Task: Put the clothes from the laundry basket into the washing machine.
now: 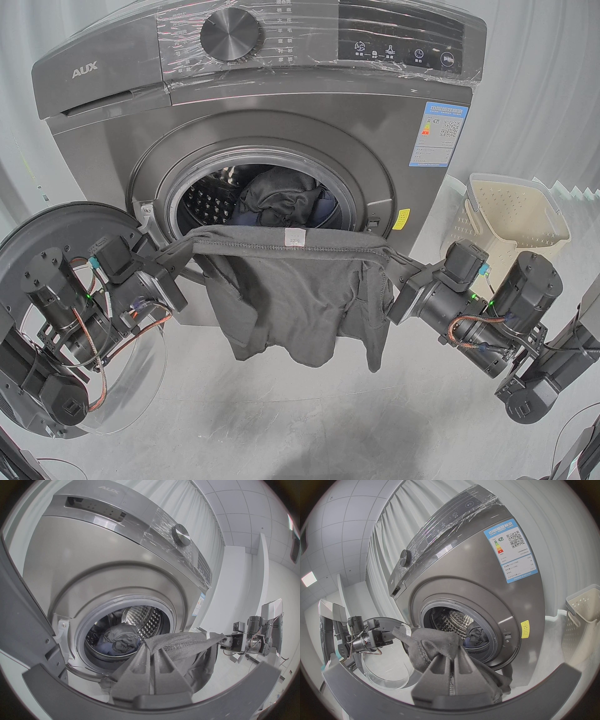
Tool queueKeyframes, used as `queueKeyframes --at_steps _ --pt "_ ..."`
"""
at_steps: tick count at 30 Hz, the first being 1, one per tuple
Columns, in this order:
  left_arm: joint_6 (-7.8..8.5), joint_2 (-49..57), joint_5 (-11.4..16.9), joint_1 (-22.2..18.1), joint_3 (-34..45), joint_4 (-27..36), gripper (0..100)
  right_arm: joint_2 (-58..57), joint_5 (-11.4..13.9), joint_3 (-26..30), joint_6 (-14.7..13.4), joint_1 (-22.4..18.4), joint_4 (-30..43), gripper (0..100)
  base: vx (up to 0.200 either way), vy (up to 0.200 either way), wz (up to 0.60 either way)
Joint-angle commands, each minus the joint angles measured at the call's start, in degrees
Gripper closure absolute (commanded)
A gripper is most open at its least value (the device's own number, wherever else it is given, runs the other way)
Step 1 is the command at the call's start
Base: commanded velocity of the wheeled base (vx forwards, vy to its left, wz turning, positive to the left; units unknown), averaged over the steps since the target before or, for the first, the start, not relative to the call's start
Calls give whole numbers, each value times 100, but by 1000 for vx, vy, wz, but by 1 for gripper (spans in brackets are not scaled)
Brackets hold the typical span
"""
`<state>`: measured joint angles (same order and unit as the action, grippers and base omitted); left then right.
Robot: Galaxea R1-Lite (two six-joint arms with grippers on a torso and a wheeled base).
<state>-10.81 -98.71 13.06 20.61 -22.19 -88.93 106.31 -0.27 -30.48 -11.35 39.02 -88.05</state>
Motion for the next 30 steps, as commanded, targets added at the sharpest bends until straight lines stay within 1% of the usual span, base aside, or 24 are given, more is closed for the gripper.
queueKeyframes --at_steps 1,2,5,6,7,9,10,19,23,30 --pt "-35 203 13 -145 -5 -1 100 21 0 -108 1 9 -1 100 0 0 0" --pt "-44 255 39 -163 -5 -1 100 21 0 -143 1 9 -1 100 0 0 0" --pt "-61 493 232 -198 21 7 100 21 -8 -275 10 9 -1 100 0 0 0" --pt "-61 528 259 -198 30 7 100 21 -35 -301 10 9 -1 100 0 0 0" --pt "-61 589 294 -216 39 7 100 21 -140 -363 10 9 -1 100 0 0 0" --pt "-52 625 294 -225 65 7 100 12 -290 -459 10 18 -1 100 0 0 0" --pt "-44 633 294 -225 74 7 100 12 -316 -494 10 18 -1 100 0 0 0" --pt "-52 695 312 -225 101 7 100 -32 -377 -521 28 0 7 100 0 0 0" --pt "-52 704 312 -225 101 7 100 -32 -457 -530 36 0 7 100 0 0 0" --pt "-61 704 303 -225 74 7 100 -49 -457 -538 36 9 -1 100 0 0 0"
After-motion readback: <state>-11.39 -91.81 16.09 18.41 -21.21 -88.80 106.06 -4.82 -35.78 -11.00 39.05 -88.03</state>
